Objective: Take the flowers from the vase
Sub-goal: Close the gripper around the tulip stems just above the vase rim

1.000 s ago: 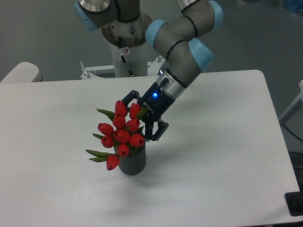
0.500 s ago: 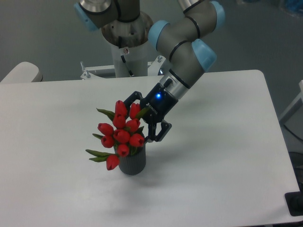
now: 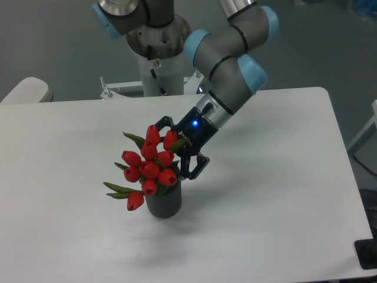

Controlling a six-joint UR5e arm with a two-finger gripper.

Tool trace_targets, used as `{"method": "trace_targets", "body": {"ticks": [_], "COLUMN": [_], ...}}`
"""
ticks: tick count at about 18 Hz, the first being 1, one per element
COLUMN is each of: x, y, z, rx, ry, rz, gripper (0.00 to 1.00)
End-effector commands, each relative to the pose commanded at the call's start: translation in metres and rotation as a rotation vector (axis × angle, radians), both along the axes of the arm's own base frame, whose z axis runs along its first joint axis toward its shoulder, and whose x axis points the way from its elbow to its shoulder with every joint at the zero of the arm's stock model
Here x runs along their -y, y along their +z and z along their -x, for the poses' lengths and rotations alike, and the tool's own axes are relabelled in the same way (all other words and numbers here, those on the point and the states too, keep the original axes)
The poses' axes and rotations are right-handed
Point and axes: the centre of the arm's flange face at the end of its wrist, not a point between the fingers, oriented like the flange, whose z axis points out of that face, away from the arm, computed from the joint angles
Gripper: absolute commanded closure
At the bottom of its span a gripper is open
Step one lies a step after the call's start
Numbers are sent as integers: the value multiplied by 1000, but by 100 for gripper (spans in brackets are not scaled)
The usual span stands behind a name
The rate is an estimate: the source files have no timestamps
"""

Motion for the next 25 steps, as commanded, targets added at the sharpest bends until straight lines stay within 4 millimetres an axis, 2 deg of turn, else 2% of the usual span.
{"method": "trace_targets", "body": {"ticks": [13,25], "x": [-2,-12], "y": [3,-1], "z": [11,2], "rx": [-31,-25], "ry": [3,-18], "rz": [-15,-14], "gripper": [0,0]}}
